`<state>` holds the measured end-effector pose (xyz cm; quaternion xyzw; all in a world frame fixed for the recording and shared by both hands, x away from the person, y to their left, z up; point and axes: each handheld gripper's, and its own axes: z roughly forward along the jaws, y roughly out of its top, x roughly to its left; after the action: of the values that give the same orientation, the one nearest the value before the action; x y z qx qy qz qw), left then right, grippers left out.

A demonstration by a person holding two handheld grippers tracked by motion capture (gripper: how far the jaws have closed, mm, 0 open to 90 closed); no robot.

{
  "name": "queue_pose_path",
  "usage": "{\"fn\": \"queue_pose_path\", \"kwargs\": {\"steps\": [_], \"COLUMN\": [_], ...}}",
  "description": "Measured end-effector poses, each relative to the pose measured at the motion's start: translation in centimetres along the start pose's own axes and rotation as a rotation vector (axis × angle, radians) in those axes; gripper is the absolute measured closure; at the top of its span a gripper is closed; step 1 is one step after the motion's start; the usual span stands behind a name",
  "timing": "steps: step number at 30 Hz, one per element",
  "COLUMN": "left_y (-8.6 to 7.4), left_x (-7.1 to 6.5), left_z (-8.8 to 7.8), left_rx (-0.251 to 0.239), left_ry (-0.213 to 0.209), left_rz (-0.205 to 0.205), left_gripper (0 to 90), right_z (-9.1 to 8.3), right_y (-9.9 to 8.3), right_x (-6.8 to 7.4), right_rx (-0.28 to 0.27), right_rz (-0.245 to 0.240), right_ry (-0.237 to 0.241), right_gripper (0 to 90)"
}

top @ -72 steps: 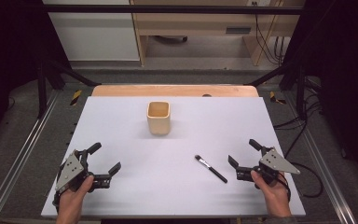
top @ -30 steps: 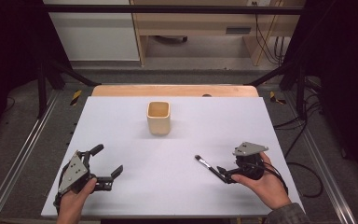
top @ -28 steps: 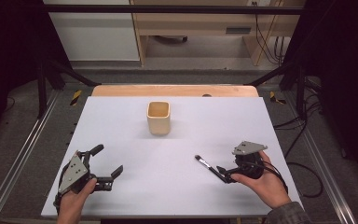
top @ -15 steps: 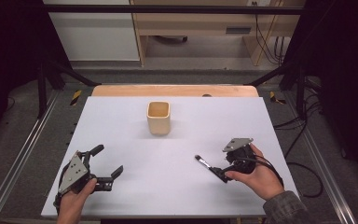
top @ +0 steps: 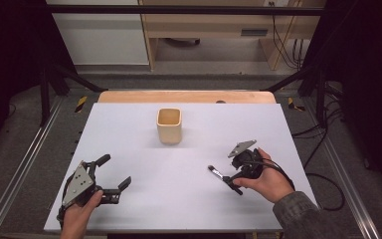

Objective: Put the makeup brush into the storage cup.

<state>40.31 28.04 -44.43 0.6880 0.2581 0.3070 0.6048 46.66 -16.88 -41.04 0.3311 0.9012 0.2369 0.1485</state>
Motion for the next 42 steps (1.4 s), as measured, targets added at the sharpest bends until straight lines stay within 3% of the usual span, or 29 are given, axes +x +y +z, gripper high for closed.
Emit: {"fn": "queue_pose_path", "kwargs": {"steps": [6, 21, 30, 36, 42], "left_y": [0.0, 0.0, 0.0, 0.0, 0.0], "left_x": [0.0, 0.1, 0.2, 0.2, 0.2], "left_z": [0.0, -0.1, -0.1, -0.1, -0.1], "left_rx": [0.000, -0.003, -0.005, -0.004, -0.004], "left_ry": [-0.002, 0.001, 0.002, -0.001, -0.001], "left_rz": [0.000, -0.005, -0.007, -0.008, -0.008], "left_gripper": [0.7, 0.7, 0.7, 0.7, 0.7], "right_z": [1.1, 1.9, 2.7, 3.3, 3.7], "right_y": [0.6, 1.2, 1.3, 1.3, 1.1], "right_x": [0.0, 0.1, 0.2, 0.4, 0.5], "right_rx": [0.045, 0.067, 0.089, 0.107, 0.126], "right_rz": [-0.011, -0.008, 0.009, -0.003, -0.012], "right_ry": [0.016, 0.017, 0.043, 0.064, 0.072], "right_gripper": [9.5, 13.0, 15.1, 21.3, 21.0]}}
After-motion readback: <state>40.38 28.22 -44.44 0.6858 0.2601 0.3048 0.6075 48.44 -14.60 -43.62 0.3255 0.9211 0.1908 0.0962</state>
